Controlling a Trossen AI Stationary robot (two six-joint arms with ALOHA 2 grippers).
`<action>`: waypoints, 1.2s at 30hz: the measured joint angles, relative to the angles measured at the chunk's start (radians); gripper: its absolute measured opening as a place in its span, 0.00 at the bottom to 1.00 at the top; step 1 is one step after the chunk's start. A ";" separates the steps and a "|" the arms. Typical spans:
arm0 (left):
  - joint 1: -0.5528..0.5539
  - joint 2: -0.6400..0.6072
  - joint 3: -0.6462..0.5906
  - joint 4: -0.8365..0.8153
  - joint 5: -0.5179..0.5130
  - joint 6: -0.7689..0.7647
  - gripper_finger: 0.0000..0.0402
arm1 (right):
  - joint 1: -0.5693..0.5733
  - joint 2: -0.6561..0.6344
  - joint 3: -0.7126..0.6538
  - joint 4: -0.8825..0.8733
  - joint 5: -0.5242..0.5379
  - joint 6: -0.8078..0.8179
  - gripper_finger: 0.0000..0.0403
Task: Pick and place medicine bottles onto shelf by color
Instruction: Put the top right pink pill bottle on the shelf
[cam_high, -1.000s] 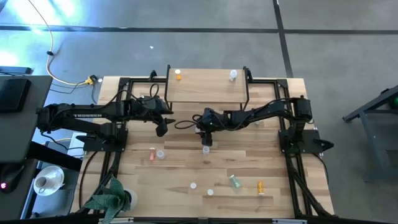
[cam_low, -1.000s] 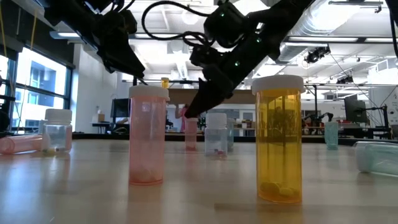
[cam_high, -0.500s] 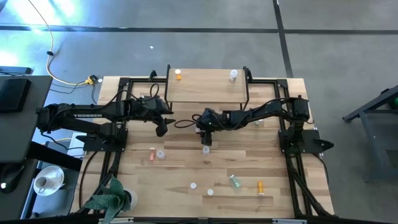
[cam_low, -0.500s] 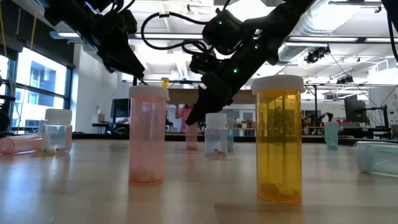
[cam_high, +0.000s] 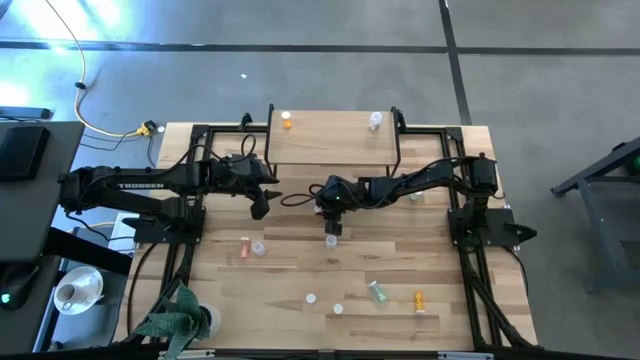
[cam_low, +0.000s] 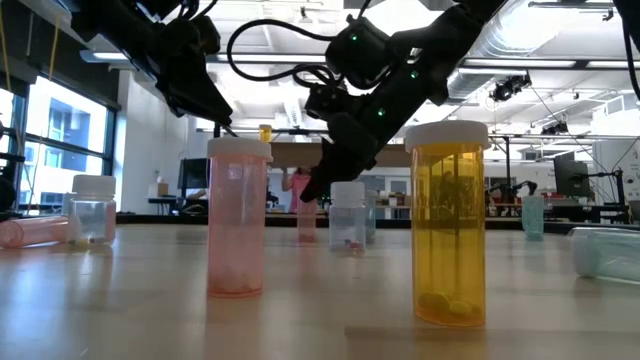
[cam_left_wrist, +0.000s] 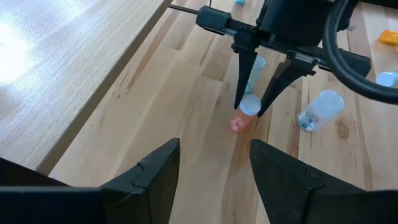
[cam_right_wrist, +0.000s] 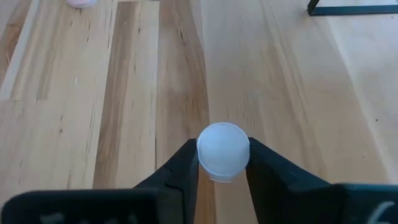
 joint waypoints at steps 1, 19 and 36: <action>0.000 0.000 0.000 0.000 0.000 0.000 0.46 | 0.000 0.000 0.000 0.000 0.000 -0.001 0.23; 0.000 0.000 0.000 0.000 0.000 0.000 0.46 | -0.014 -0.269 0.103 -0.139 0.009 -0.062 0.24; 0.000 0.000 0.000 0.001 0.000 0.000 0.46 | -0.260 -0.370 0.364 -0.263 0.298 -0.054 0.23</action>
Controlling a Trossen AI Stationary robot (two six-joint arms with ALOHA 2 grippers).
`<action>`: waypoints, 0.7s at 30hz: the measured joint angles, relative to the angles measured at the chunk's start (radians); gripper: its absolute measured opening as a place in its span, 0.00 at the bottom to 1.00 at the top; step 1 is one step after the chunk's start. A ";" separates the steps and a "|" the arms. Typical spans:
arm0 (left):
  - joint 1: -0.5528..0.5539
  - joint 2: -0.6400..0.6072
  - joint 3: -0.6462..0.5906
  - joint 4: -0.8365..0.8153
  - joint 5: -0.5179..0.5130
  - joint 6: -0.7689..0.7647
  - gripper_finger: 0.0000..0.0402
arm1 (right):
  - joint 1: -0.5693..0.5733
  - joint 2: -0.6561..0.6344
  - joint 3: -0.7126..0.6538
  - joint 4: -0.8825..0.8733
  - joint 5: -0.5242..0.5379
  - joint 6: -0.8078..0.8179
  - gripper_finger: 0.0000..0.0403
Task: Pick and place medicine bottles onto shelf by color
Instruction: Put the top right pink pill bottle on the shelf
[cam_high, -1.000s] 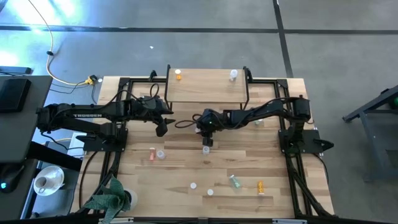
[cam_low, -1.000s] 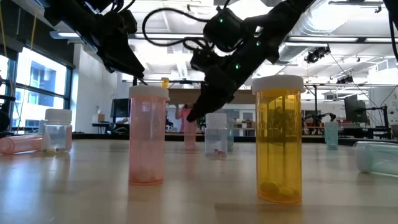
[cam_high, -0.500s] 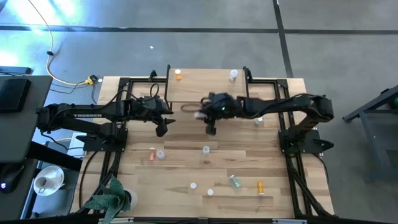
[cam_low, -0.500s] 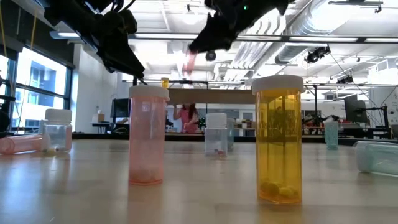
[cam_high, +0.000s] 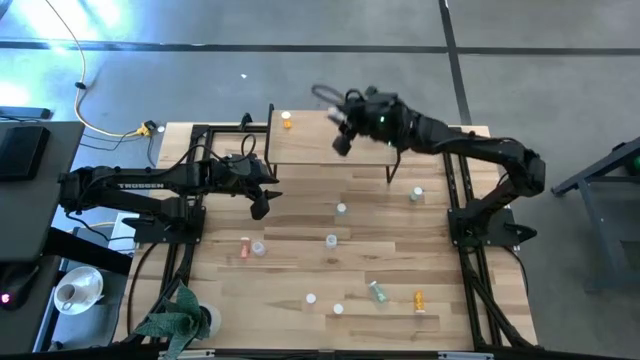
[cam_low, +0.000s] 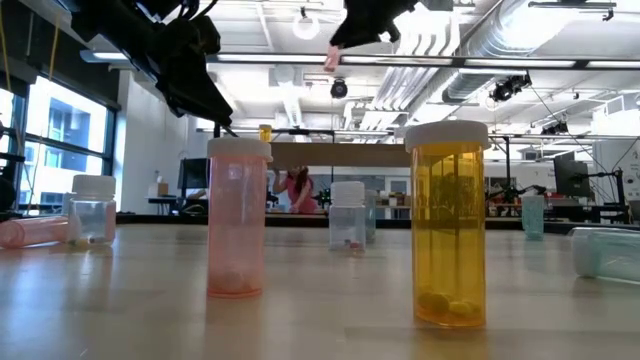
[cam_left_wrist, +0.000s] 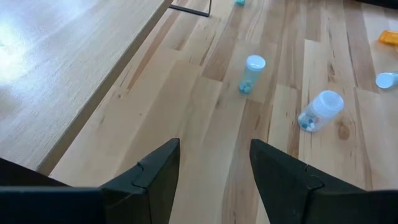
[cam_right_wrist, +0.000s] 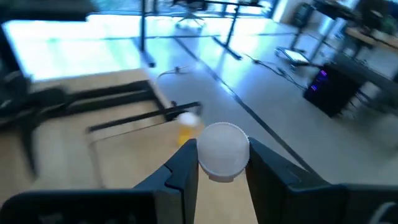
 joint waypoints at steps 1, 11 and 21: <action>0.000 0.000 0.000 0.000 0.000 0.000 0.46 | -0.020 0.000 0.004 0.001 0.000 0.018 0.23; 0.000 0.000 0.000 0.000 0.000 0.000 0.46 | -0.195 0.009 0.009 -0.178 -0.088 0.200 0.23; 0.000 0.000 0.000 0.001 0.000 0.000 0.46 | -0.231 0.104 0.008 -0.228 -0.206 0.228 0.23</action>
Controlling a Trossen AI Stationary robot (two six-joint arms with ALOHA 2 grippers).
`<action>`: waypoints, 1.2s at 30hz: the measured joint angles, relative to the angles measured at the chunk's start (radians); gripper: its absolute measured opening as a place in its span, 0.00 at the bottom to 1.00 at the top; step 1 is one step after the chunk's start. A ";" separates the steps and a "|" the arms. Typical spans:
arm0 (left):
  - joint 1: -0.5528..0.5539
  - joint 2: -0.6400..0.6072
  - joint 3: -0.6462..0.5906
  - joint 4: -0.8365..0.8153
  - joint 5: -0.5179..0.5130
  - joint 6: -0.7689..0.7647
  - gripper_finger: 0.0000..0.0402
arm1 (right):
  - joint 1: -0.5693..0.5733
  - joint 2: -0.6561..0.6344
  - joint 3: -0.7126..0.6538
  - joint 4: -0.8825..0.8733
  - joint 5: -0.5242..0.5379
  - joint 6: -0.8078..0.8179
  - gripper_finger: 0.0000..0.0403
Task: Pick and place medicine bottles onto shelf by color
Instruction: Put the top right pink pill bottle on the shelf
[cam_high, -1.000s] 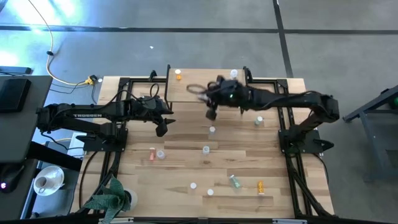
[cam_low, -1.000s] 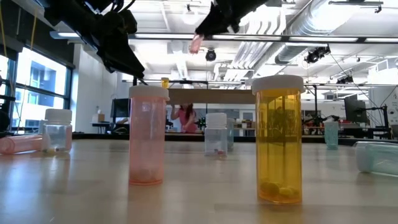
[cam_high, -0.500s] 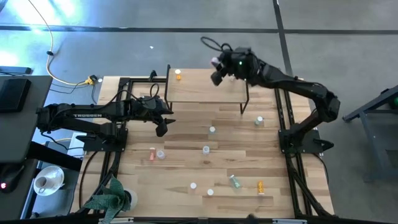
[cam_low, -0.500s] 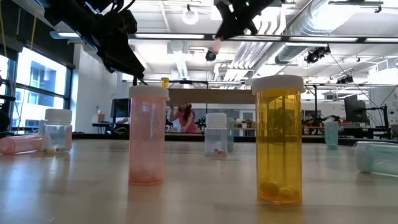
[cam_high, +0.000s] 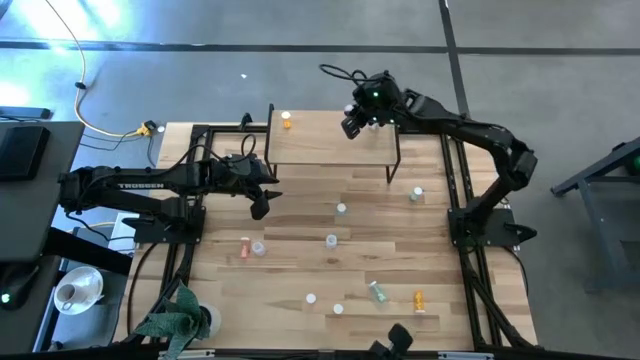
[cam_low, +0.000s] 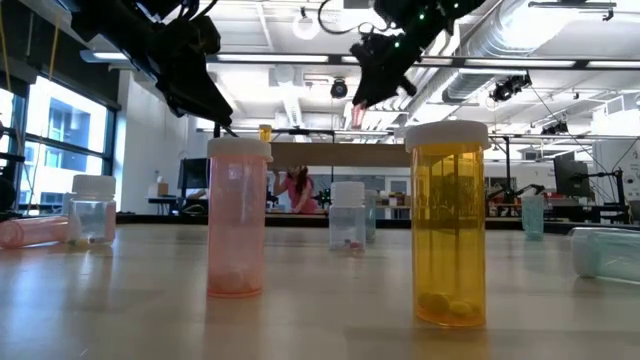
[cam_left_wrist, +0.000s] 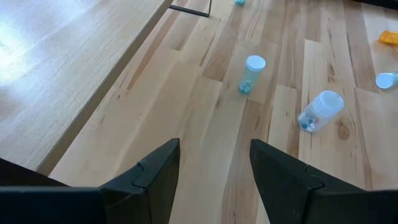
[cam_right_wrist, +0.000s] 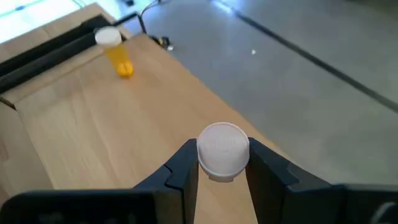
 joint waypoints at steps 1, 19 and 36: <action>0.000 0.000 0.000 0.000 0.000 0.000 0.46 | 0.000 0.009 0.000 -0.003 -0.006 0.005 0.23; 0.000 0.000 0.000 -0.002 0.000 0.000 0.46 | 0.002 0.077 0.000 -0.087 0.018 0.002 0.23; 0.000 0.000 0.000 -0.002 0.000 0.000 0.46 | 0.003 0.080 -0.001 -0.090 0.029 0.009 0.38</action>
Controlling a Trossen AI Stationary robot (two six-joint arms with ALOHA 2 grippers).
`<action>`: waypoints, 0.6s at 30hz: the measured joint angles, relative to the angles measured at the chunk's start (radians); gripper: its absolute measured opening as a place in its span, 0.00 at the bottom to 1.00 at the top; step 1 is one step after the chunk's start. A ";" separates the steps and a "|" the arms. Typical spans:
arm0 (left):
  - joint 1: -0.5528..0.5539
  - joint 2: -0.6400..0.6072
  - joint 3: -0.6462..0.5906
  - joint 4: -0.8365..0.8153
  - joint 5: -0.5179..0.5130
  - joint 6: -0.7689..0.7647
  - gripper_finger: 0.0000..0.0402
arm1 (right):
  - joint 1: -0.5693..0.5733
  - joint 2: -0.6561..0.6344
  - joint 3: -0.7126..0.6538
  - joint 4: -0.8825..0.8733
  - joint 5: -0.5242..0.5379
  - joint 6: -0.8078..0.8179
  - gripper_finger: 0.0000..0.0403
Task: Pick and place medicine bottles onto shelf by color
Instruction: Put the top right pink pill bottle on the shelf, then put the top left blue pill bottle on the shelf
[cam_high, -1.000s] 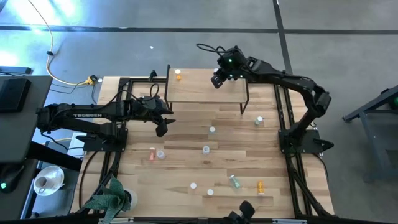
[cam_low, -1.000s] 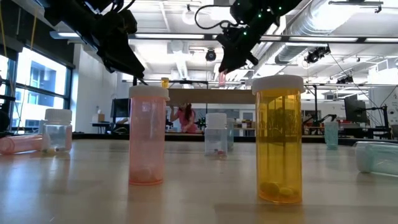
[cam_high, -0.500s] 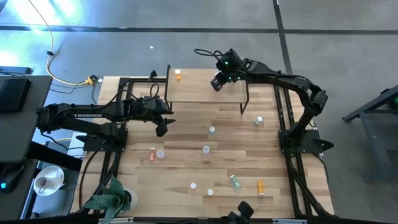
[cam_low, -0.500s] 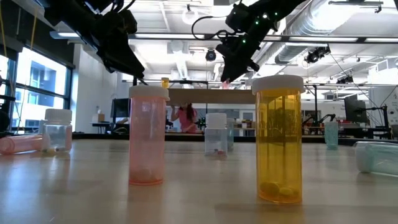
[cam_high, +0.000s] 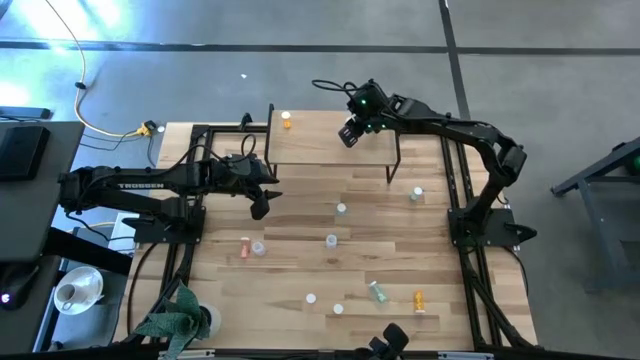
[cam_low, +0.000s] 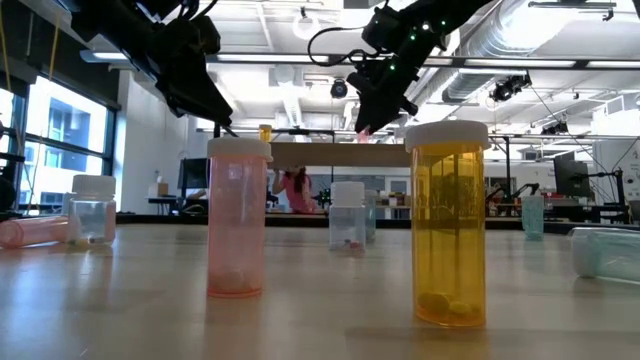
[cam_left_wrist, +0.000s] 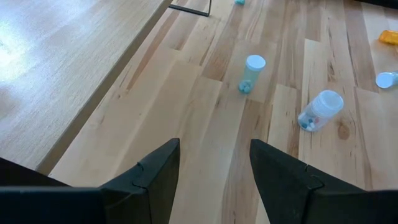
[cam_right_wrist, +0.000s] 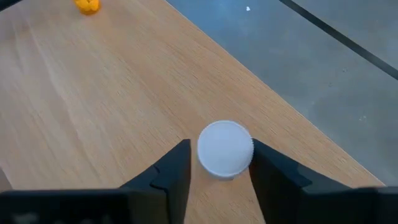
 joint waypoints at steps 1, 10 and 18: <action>0.000 0.000 0.000 0.000 0.000 0.000 0.46 | 0.000 0.000 0.000 0.001 0.000 0.000 0.39; 0.000 0.000 0.000 -0.007 0.000 -0.003 0.46 | 0.001 -0.040 0.000 -0.006 -0.023 0.000 0.44; 0.000 0.011 0.000 -0.026 0.000 -0.019 0.46 | 0.056 -0.137 0.000 -0.054 -0.058 -0.014 0.44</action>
